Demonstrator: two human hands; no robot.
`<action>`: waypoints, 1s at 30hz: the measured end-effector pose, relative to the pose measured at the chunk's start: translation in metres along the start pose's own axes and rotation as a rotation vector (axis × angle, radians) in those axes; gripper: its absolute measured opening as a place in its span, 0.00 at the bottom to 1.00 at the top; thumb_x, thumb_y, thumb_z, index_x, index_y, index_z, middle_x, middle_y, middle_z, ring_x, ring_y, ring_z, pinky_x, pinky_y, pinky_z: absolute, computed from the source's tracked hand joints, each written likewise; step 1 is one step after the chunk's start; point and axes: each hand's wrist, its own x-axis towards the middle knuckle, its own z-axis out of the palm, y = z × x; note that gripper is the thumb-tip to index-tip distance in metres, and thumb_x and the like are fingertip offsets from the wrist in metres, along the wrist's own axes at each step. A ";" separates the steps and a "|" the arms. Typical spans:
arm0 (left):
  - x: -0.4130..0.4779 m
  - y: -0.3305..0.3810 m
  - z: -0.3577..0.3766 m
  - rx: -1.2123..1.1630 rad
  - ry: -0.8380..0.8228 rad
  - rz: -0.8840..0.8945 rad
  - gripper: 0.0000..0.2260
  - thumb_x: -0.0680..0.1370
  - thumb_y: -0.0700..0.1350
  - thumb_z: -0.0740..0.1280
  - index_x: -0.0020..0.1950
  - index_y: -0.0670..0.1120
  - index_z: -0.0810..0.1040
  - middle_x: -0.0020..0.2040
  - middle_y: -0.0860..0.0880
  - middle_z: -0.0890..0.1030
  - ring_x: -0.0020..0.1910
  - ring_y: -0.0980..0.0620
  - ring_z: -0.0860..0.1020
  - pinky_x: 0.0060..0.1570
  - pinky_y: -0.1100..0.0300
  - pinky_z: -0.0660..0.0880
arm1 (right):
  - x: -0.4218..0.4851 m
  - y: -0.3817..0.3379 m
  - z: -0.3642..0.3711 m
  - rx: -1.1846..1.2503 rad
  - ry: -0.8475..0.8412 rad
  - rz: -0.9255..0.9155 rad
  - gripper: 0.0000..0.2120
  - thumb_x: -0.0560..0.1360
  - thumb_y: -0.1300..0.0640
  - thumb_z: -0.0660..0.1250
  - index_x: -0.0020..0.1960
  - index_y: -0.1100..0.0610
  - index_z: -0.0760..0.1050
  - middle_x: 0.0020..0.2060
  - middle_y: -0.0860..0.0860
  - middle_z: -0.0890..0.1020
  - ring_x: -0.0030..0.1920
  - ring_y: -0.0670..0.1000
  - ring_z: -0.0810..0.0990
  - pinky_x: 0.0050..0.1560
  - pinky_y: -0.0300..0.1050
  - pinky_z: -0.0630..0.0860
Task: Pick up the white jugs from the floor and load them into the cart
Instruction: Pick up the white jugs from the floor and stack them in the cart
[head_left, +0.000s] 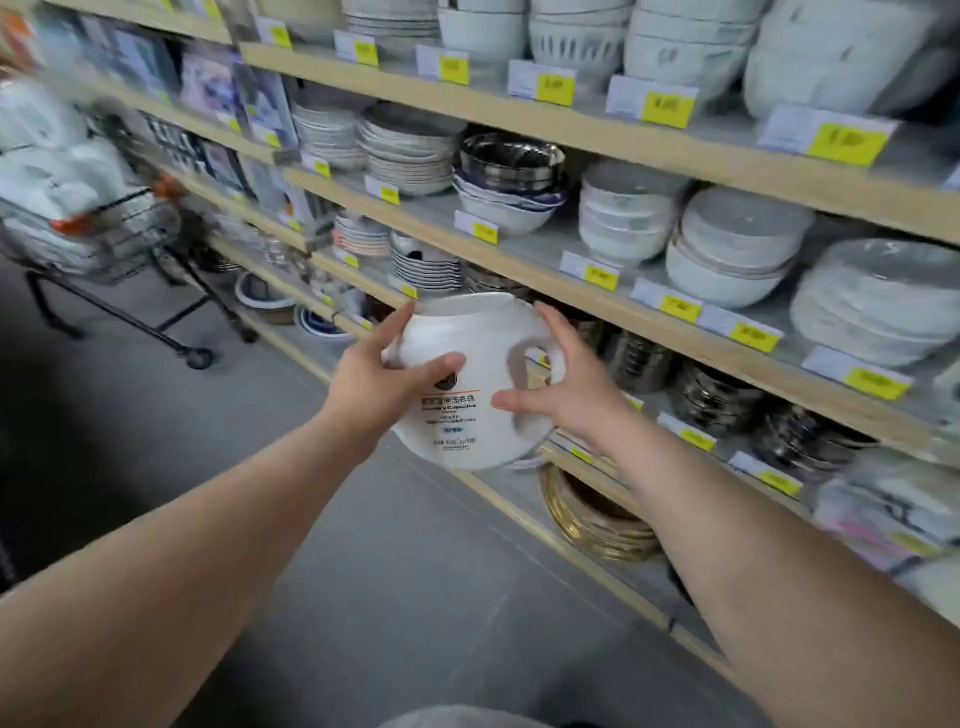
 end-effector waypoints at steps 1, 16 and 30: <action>0.008 -0.001 -0.024 0.010 0.052 0.003 0.38 0.64 0.51 0.81 0.71 0.59 0.70 0.58 0.55 0.81 0.50 0.56 0.82 0.53 0.62 0.76 | 0.016 -0.008 0.022 -0.002 -0.037 -0.015 0.54 0.55 0.54 0.84 0.74 0.40 0.60 0.69 0.50 0.70 0.68 0.50 0.70 0.70 0.50 0.67; 0.155 -0.023 -0.253 0.023 0.678 0.005 0.41 0.53 0.64 0.80 0.65 0.65 0.73 0.62 0.56 0.79 0.60 0.54 0.78 0.60 0.48 0.77 | 0.275 -0.110 0.268 0.038 -0.563 -0.327 0.56 0.56 0.52 0.84 0.76 0.42 0.57 0.73 0.47 0.65 0.71 0.47 0.64 0.68 0.45 0.64; 0.281 -0.045 -0.448 0.009 1.018 -0.013 0.38 0.62 0.56 0.81 0.70 0.60 0.71 0.63 0.59 0.77 0.61 0.56 0.76 0.63 0.50 0.75 | 0.451 -0.217 0.504 -0.050 -0.867 -0.486 0.59 0.51 0.43 0.82 0.76 0.38 0.56 0.71 0.51 0.66 0.70 0.50 0.66 0.70 0.51 0.65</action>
